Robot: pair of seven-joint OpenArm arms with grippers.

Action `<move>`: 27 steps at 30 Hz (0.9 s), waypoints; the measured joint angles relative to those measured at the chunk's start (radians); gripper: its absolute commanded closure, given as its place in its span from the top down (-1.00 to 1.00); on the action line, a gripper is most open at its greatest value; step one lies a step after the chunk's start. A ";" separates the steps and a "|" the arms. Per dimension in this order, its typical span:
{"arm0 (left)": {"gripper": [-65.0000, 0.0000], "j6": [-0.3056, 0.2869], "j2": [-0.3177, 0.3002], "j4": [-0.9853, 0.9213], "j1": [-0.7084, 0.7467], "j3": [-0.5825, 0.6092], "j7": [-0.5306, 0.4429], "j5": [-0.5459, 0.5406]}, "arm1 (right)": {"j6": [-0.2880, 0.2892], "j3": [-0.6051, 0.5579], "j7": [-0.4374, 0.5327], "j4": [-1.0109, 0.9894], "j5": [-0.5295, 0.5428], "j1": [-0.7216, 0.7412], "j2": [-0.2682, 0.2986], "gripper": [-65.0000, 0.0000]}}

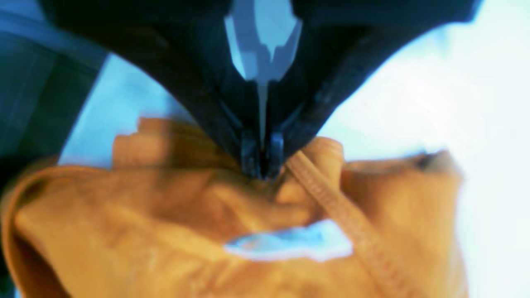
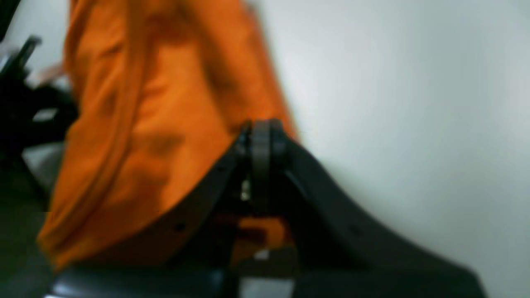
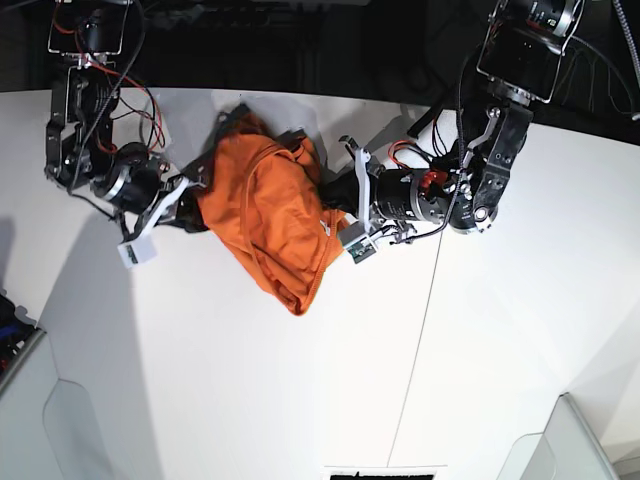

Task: Layout the t-shirt on the table in an organized manner, then fold the t-shirt properly
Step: 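Press and tuck the folded bundle with both grippers, then tuck the bundle edge with the left gripper, then withdraw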

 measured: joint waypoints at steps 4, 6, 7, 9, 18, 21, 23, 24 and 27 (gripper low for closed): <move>-0.91 0.001 0.006 -0.065 -0.069 0.000 -0.003 0.004 | 0.002 0.000 0.000 0.101 0.010 -0.081 -0.033 -1.00; -0.91 0.001 0.006 -0.074 -0.095 0.000 -0.002 0.005 | 0.002 0.000 0.003 0.122 0.009 -0.109 -0.050 -1.00; -0.91 0.001 0.005 -0.074 -0.106 0.000 -0.003 0.004 | 0.002 0.000 0.003 0.124 0.009 -0.121 -0.057 -1.00; -0.91 0.000 0.003 -0.074 -0.125 0.000 0.005 0.002 | 0.002 0.000 0.000 0.125 0.008 -0.136 -0.066 -1.00; -0.91 0.013 -0.085 0.076 -0.140 -0.034 0.049 -0.050 | 0.002 0.092 -0.002 0.163 0.003 -0.135 -0.076 -1.00; -0.91 0.012 -0.111 0.141 -0.132 -0.088 0.055 -0.097 | 0.002 0.179 0.007 0.174 -0.002 -0.127 -0.073 -1.00; -0.91 0.005 -0.110 0.171 -0.126 -0.119 0.053 -0.141 | 0.002 0.222 0.008 0.174 -0.018 -0.127 -0.067 -1.00; -0.91 0.004 -0.109 0.179 -0.123 -0.124 0.053 -0.175 | 0.002 0.240 0.006 0.173 -0.026 -0.127 -0.061 -1.00; -0.91 0.004 -0.063 0.183 -0.114 -0.115 0.082 -0.241 | 0.002 0.280 0.006 0.173 -0.044 -0.129 -0.032 -1.00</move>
